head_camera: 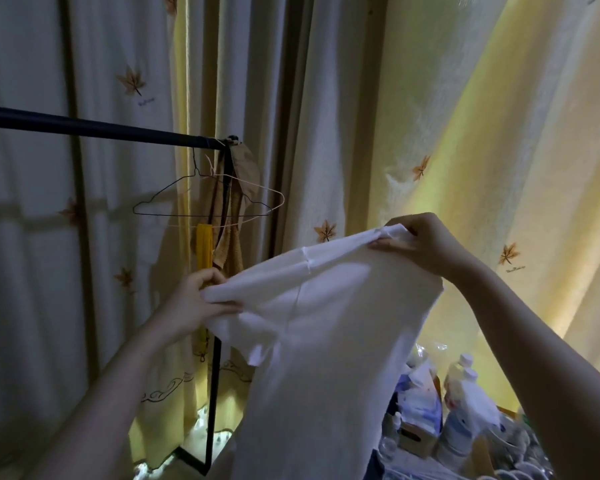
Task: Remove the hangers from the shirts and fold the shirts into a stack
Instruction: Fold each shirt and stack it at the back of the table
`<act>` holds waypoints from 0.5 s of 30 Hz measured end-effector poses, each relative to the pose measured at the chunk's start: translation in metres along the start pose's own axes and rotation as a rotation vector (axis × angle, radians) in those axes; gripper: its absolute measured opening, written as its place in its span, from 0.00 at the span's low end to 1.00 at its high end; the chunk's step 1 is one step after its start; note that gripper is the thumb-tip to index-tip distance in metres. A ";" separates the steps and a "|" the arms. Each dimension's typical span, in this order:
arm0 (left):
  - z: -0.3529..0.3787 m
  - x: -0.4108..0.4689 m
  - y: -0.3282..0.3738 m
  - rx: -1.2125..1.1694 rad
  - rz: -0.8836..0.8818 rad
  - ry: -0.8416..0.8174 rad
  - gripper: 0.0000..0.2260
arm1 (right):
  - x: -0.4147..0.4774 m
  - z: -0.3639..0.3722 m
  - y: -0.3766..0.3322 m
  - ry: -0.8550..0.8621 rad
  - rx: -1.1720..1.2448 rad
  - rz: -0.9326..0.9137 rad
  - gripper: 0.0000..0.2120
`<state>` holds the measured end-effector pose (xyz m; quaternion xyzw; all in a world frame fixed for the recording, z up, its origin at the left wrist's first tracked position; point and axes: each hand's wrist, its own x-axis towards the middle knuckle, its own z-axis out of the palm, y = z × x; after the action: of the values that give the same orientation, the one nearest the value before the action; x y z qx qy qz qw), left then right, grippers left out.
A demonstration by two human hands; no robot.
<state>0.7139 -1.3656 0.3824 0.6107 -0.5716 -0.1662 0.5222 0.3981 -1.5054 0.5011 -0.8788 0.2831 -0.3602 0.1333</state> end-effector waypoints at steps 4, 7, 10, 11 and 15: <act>-0.029 0.002 -0.006 -0.338 0.009 -0.291 0.21 | -0.005 0.002 0.004 -0.020 0.208 0.081 0.18; -0.018 0.007 -0.010 -0.805 -0.235 -0.156 0.12 | -0.003 0.005 0.003 0.006 0.331 0.113 0.16; 0.020 -0.009 -0.042 -1.043 -0.406 -0.155 0.28 | 0.006 0.008 0.002 0.105 0.408 0.161 0.18; 0.030 -0.020 -0.047 -1.055 -0.411 -0.201 0.30 | 0.008 0.011 0.003 0.116 0.409 0.162 0.18; 0.044 -0.036 -0.059 -0.688 -0.391 -0.255 0.13 | 0.011 0.023 0.011 0.103 0.442 0.212 0.17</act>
<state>0.6989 -1.3655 0.3012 0.4719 -0.4163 -0.5179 0.5794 0.4165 -1.5196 0.4860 -0.7744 0.2944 -0.4415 0.3446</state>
